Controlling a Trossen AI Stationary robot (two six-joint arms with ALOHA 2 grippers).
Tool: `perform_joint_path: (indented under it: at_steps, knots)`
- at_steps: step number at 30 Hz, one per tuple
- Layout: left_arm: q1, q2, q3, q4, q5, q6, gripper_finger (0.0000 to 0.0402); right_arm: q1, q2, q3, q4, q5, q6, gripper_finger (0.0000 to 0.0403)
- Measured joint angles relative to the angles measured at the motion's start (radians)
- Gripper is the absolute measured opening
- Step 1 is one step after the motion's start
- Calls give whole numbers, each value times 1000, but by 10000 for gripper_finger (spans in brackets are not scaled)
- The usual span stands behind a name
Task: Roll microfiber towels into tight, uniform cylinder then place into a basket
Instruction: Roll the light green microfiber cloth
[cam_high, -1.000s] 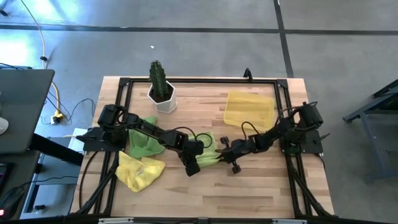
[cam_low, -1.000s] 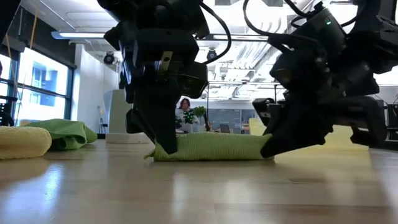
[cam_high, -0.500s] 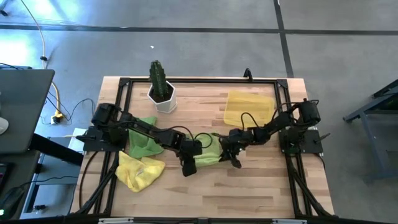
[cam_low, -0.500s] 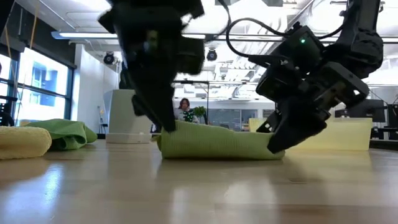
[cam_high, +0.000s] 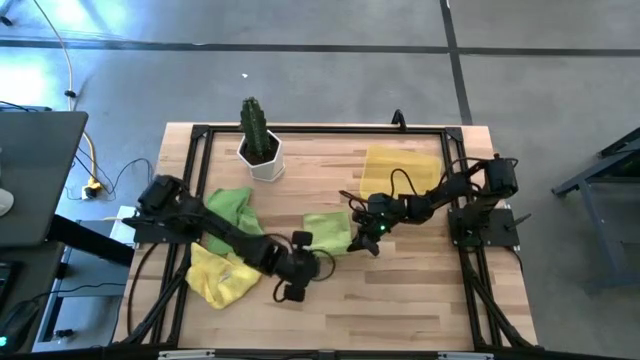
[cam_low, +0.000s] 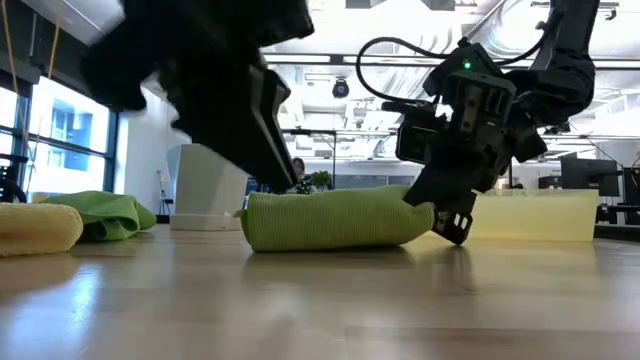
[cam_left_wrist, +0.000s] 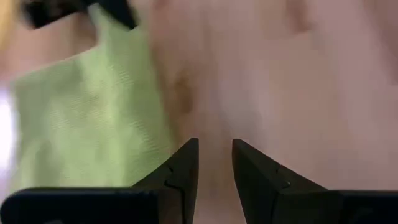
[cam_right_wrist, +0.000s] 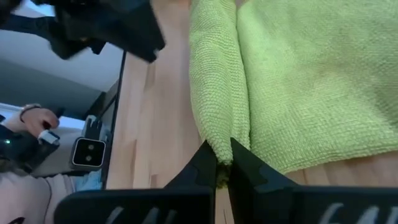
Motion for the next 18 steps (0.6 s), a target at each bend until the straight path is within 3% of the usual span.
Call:
perform_joint_path:
  at_steps: [3, 7, 12, 18]
  knots:
    - [-9, 24, 0, 1, -120, -24, 88, 2, 0, 0, -6, 2, 1, 1]
    - [-5, 28, 0, 6, -182, -43, 88, 4, 0, 1, -20, 19, 1, 1]
    - [13, 28, 0, 0, -188, -76, 88, 4, -2, 1, -28, 21, 0, 1]
    - [49, 45, -1, -49, -174, -221, 88, 4, -2, 1, -31, 24, -8, 0]
